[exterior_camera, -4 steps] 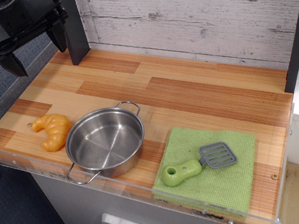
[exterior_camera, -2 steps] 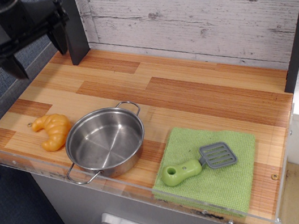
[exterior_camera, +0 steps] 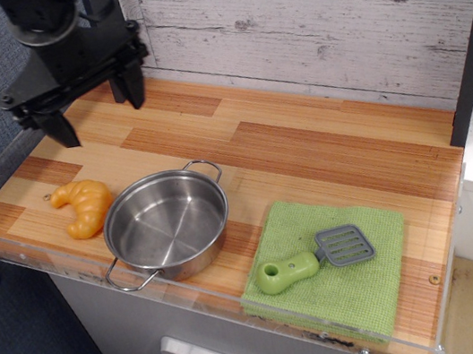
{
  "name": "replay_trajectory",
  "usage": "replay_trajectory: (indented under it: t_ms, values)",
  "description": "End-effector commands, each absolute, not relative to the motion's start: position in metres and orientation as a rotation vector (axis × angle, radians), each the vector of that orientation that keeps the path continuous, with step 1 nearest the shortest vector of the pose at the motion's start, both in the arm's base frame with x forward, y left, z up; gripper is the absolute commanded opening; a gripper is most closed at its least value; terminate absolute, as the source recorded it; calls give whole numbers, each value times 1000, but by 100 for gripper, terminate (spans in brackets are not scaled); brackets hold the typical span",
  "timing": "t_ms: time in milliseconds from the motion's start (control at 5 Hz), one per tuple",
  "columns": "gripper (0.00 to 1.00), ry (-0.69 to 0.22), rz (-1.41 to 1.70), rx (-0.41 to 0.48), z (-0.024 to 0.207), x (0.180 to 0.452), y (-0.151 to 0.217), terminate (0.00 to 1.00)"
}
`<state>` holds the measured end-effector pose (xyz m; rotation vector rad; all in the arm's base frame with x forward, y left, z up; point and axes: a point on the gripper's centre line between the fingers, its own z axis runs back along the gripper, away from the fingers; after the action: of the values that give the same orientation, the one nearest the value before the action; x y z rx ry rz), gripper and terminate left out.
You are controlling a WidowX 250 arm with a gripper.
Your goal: Place the pot behind the green towel.
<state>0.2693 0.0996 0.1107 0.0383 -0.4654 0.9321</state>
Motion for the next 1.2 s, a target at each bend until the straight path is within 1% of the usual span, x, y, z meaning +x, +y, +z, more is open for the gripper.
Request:
replay_trajectory:
  t_ms: [0, 200, 400, 600, 800, 1000]
  values:
    - [100, -408, 813, -8, 108, 250, 100, 0]
    - [100, -364, 690, 23, 96, 241, 116, 0]
    - [100, -342, 550, 61, 88, 238, 126, 0]
    - [100, -321, 503, 65, 79, 239, 125, 0]
    - [100, -320, 440, 74, 67, 238, 119, 0]
    - [100, -302, 416, 64, 55, 236, 117, 0]
